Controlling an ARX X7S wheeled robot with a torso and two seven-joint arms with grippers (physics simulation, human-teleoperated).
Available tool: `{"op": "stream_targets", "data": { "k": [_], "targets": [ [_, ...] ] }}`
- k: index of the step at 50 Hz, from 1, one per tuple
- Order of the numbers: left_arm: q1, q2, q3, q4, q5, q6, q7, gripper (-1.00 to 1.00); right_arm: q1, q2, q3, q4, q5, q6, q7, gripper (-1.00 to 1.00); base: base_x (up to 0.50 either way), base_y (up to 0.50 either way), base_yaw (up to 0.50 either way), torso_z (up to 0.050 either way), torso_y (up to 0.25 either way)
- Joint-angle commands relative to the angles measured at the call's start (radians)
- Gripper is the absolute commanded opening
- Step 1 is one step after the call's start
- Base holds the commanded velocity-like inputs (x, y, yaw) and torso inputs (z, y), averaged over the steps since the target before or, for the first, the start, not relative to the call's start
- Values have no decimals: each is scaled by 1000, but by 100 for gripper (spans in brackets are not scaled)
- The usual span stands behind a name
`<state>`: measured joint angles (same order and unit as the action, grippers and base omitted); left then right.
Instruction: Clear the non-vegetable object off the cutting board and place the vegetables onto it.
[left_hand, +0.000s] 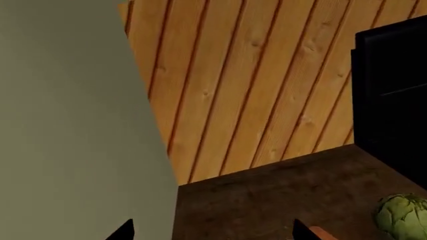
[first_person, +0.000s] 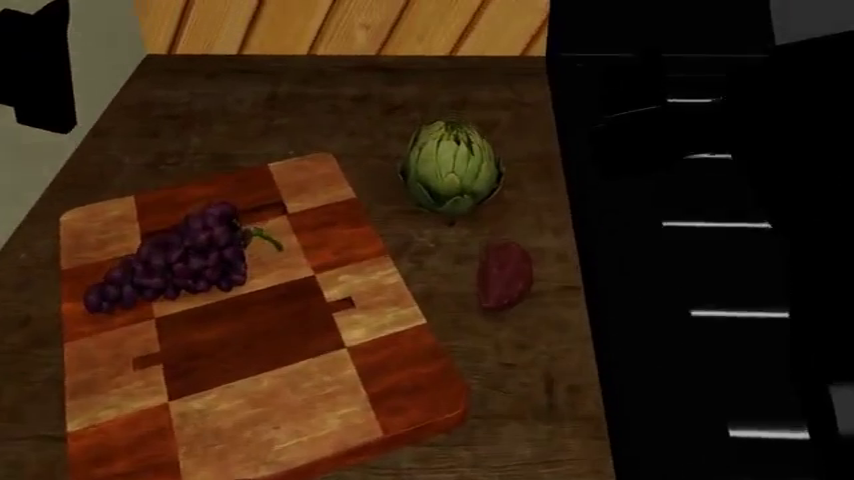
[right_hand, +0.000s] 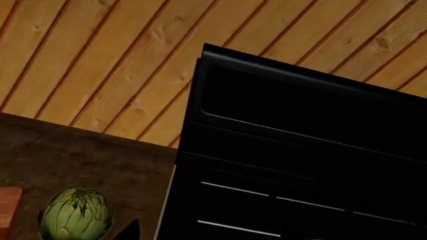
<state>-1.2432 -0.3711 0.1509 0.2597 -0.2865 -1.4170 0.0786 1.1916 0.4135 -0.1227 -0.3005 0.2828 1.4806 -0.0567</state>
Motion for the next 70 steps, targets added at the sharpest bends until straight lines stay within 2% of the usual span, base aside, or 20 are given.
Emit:
{"op": "stream_targets", "data": {
  "k": [1, 18, 34, 42, 46, 50, 53, 59, 70],
  "targets": [
    [-14, 11, -12, 0, 2, 5, 35, 100, -2, -36, 38, -19, -43, 25, -44, 100, 500, 0, 0, 0, 0],
    [-19, -3, -1, -10, 0, 21, 36, 100, 19, -43, -2, -18, -13, 35, -60, 100, 500, 0, 0, 0, 1],
    [-15, -14, -12, 32, -9, -3, 26, 100, -11, -43, 20, -78, 10, 55, -51, 100, 500, 0, 0, 0, 1],
    [-13, -17, -11, 46, -13, -11, 23, 100, -9, -42, 34, -120, 54, 83, -59, 100, 0, 0, 0, 0, 0],
    [-15, -18, -10, 53, -15, -14, 22, 100, 17, -11, -4, -117, 206, 89, -11, 100, 0, 0, 0, 0, 0],
    [-15, -22, -6, 53, -17, -12, 22, 100, 55, 27, -33, -62, 444, 88, 131, 100, 0, 0, 0, 0, 0],
    [-15, -26, -7, 49, -17, -9, 23, 100, 73, 50, -66, -48, 587, 87, 171, 100, 0, 0, 0, 0, 0],
    [-22, -30, -9, 46, -20, -10, 23, 100, 104, 62, -104, -20, 775, 85, 230, 100, 0, 0, 0, 0, 0],
    [-53, -33, 6, 25, -22, -7, 25, 100, 162, 53, -179, 15, 950, 72, 281, 100, 0, 0, 0, 0, 0]
  ]
}}
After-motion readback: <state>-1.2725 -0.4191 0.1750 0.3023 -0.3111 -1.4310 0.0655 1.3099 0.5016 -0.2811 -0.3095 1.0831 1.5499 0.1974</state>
